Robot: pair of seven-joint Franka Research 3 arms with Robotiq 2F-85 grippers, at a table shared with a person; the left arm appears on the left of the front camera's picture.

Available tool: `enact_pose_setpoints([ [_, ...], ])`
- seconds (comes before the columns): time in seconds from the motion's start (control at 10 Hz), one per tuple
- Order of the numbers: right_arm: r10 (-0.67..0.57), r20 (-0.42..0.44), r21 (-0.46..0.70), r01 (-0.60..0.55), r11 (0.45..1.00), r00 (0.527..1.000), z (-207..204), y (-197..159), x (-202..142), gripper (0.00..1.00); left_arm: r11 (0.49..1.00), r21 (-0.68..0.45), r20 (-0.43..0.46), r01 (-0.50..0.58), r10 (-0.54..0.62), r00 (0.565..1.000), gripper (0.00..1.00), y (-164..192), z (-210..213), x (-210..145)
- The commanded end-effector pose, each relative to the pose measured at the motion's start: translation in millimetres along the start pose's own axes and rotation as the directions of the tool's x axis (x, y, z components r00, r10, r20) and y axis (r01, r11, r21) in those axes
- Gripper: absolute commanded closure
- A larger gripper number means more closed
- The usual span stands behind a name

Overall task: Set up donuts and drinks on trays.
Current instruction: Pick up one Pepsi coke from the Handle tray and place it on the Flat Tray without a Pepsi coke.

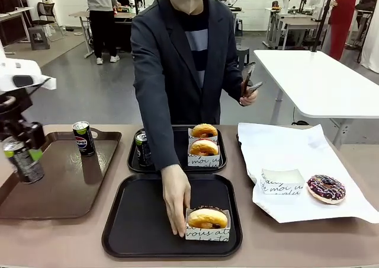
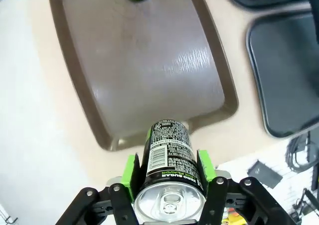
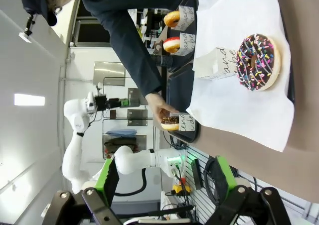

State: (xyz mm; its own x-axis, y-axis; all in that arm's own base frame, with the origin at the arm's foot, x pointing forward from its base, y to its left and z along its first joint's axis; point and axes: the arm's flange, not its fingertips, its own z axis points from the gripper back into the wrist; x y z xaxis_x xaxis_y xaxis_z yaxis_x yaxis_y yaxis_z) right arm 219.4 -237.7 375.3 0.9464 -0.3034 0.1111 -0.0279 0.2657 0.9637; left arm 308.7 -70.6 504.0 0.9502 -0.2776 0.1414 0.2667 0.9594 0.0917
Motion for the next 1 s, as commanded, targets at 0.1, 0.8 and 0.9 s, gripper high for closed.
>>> enact_pose_setpoints([
  [0.1,0.009,-0.011,0.001,-0.009,1.0,1.0,1.6,0.2,-3.1,0.0,0.998,-0.054,0.07,0.015,-0.011,0.997,0.5,2.6,11.2,-34.0],
  [0.8,0.009,-0.011,0.001,-0.009,1.0,1.0,1.6,0.2,-3.1,0.0,1.0,-0.007,0.045,0.009,-0.008,0.999,0.5,-3.9,25.0,-27.0],
  [0.9,0.009,-0.011,0.001,-0.009,1.0,1.0,1.6,0.2,-3.1,0.0,1.0,-0.016,0.045,0.006,-0.005,0.999,0.42,-4.9,24.8,-27.1],
])
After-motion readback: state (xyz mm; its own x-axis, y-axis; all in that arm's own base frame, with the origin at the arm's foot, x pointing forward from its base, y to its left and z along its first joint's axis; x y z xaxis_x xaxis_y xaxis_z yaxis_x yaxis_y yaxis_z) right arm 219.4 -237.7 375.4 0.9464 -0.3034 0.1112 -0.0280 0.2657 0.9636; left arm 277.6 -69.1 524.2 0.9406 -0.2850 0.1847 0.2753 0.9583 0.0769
